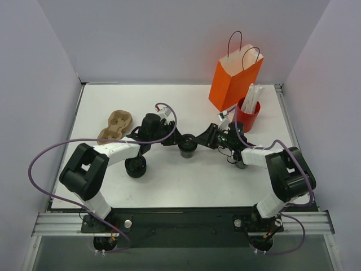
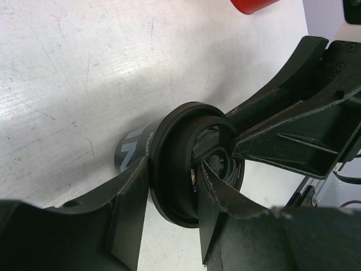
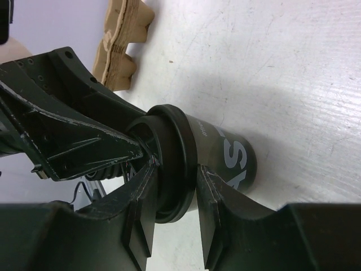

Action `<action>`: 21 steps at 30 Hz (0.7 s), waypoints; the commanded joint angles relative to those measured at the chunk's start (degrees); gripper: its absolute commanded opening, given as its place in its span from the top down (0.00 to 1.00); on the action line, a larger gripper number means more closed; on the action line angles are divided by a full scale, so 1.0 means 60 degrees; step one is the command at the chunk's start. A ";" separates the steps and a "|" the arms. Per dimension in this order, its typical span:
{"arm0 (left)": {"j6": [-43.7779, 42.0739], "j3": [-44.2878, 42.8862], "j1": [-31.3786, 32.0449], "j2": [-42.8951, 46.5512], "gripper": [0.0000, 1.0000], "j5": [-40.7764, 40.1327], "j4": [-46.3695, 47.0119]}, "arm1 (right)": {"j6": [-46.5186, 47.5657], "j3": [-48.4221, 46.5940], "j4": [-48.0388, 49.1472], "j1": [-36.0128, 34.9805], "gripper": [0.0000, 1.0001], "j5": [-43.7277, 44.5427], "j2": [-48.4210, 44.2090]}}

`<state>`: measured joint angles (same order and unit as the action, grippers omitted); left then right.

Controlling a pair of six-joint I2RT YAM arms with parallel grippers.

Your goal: Pack the takeout coffee

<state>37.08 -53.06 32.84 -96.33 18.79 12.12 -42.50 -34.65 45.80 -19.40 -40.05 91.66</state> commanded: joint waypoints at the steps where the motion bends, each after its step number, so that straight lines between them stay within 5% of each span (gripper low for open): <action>1: -0.0409 0.0669 0.0064 -0.0849 0.56 -0.0626 -0.1639 | -0.0079 0.0751 -0.0340 -0.0078 0.72 -0.0165 0.0998; 11: -0.0423 0.0757 0.0078 -0.0819 0.56 -0.0743 -0.1624 | -0.0651 -0.0257 -0.1085 0.0083 0.55 -0.0589 -0.0305; 21: -0.0584 0.0684 0.0093 -0.1039 0.56 -0.0831 -0.1741 | -0.0783 -0.0918 -0.1349 0.0376 0.53 -0.0780 -0.0642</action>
<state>37.39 -52.29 32.91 -97.32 18.92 15.64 -47.37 -37.19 38.26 -17.87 -42.24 91.05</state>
